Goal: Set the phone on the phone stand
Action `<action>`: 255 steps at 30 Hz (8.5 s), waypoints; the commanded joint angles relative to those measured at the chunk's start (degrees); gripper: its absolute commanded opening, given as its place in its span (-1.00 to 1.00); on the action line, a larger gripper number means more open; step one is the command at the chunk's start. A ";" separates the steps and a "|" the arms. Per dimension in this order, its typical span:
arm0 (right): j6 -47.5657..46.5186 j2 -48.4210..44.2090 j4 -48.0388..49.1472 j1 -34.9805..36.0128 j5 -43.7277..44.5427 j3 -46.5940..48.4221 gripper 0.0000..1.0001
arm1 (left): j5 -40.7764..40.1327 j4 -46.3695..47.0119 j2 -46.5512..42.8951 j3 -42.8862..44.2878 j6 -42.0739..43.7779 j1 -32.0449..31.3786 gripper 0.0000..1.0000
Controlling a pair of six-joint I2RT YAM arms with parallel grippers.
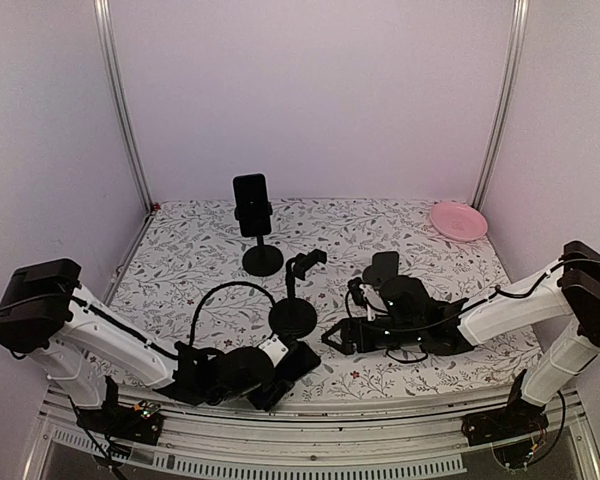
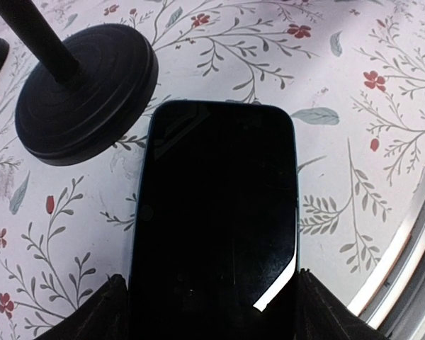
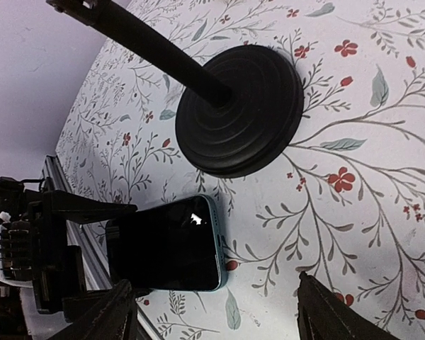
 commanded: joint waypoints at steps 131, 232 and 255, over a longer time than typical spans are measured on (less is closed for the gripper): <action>7.74 -21.21 37.13 11.72 9.83 -11.61 0.86 | 42.89 33.19 -43.85 -4.58 -14.66 23.22 -1.00; -29.29 -13.89 -7.17 -2.18 8.56 12.42 0.28 | 25.13 2.34 -38.23 10.19 -2.62 24.54 -1.00; -38.11 -0.49 -4.50 -8.15 1.61 20.11 -0.37 | 26.84 0.15 -41.10 10.90 -3.26 24.54 -1.00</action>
